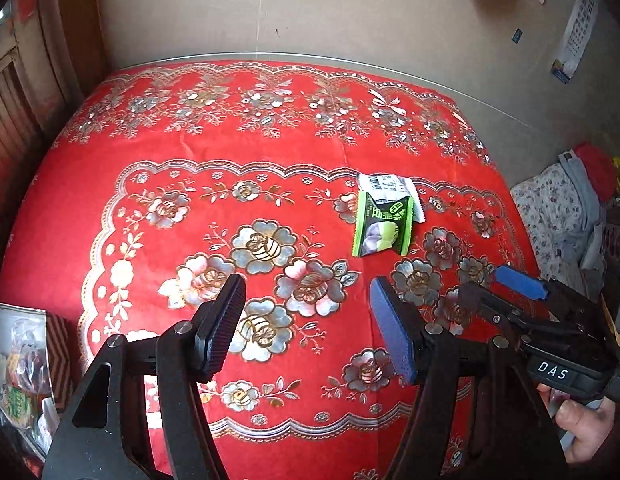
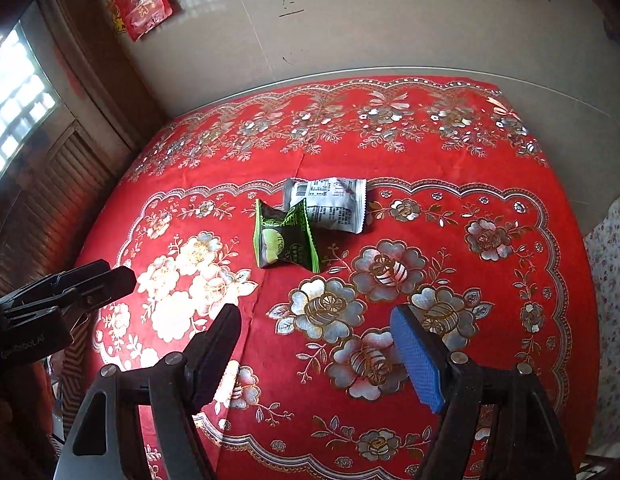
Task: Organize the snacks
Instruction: 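Move both tools back to the last two snacks on the bed, then grasp the green-white pack with the left tool while the right tool grasps the white pouch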
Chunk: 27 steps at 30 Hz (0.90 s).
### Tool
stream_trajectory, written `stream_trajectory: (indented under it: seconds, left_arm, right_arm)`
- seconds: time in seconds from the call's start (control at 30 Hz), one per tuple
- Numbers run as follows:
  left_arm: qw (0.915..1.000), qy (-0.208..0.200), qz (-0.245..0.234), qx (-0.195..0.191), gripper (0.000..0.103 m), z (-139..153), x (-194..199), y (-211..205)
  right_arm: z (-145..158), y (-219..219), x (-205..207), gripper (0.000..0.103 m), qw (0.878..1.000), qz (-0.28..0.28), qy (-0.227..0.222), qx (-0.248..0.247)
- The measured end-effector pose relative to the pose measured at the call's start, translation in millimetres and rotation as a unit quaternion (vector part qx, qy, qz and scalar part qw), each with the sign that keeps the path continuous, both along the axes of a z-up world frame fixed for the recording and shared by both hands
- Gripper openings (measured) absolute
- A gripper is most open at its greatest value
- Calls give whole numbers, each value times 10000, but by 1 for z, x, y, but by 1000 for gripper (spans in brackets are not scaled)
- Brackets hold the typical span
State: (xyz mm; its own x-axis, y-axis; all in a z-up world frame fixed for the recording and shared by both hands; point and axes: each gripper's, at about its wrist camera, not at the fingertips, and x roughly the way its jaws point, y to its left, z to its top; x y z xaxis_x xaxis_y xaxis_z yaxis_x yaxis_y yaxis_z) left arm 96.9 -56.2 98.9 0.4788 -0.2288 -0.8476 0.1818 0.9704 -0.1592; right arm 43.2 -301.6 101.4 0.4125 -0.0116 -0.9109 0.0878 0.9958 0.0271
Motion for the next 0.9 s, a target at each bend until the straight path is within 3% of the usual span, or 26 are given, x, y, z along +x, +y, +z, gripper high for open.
stream_trajectory:
  seconds: [0.33,0.6,0.77,0.9]
  left_arm:
    - [9980,203,-514,-297,65,-27,46,-65]
    - [9971,390,-649,-52,65,-53,67,-95]
    - [9978,430,-504,-13,65,-64,80,-93]
    - [9979,396,-505,-127,63,-67,86,-87]
  right_arm:
    - [-7,-44,-8,77,9994,-288,161,125]
    - [-6,-62,-4,78,9991,-370,151,161]
    - [-13,-62,11,78,9997,-159,190,72]
    - [-21,-57,31,78,9990,355,241,-76]
